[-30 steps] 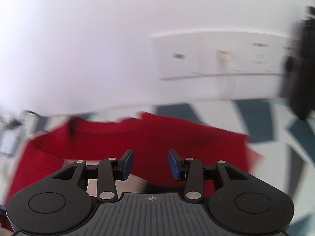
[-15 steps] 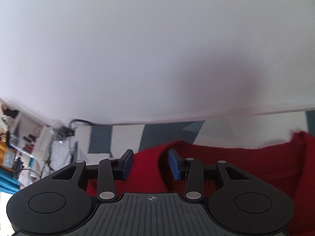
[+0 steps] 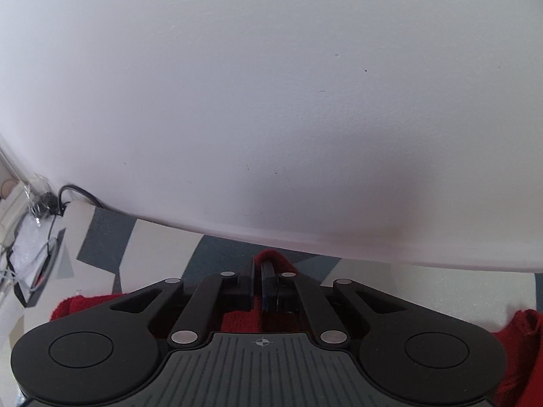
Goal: Fold clothes
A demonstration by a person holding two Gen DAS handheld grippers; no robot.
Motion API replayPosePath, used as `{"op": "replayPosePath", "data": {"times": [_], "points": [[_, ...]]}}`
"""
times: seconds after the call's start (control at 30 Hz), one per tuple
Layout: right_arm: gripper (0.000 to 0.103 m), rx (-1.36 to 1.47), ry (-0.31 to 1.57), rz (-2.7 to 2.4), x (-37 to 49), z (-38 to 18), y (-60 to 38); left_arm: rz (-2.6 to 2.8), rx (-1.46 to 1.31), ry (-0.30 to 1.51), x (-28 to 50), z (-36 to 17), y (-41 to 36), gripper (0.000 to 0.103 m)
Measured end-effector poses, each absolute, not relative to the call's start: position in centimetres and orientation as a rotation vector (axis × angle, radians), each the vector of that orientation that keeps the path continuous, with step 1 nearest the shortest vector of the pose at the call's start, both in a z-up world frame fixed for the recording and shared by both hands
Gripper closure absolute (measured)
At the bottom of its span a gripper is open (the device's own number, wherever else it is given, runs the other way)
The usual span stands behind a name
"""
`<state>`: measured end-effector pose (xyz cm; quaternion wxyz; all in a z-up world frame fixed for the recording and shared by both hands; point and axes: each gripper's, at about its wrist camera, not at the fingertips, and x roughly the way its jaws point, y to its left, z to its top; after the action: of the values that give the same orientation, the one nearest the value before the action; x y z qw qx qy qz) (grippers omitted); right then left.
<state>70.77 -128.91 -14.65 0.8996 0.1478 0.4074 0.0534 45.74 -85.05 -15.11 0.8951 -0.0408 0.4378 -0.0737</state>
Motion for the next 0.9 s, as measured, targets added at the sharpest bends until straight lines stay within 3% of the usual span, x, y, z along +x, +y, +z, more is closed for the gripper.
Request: {"op": "replayPosePath", "data": {"times": [0.07,0.13,0.23,0.3,0.6,0.9], "points": [[0.085,0.299,0.862,0.118,70.6,-14.1,-128.7,-0.153,-0.088,0.907,45.7,-15.1,-85.0,0.0],[0.046,0.316,0.869,0.136,70.1,-12.9,-128.7,-0.155,-0.09,0.904,45.7,-15.2,-84.9,0.0],[0.02,0.28,0.754,0.073,67.1,-10.1,-129.8,-0.167,-0.092,0.9,45.8,-15.3,-84.8,0.0],[0.013,0.291,0.715,0.039,64.6,-8.5,-131.3,-0.179,-0.091,0.896,45.8,-15.3,-84.7,0.0],[0.001,0.177,0.693,-0.147,48.0,-3.1,-136.6,-0.227,-0.082,0.875,45.9,-15.5,-84.4,0.0],[0.001,0.242,0.709,-0.496,28.5,-3.5,-137.1,-0.271,-0.08,0.877,46.1,-15.6,-84.2,0.0]]}}
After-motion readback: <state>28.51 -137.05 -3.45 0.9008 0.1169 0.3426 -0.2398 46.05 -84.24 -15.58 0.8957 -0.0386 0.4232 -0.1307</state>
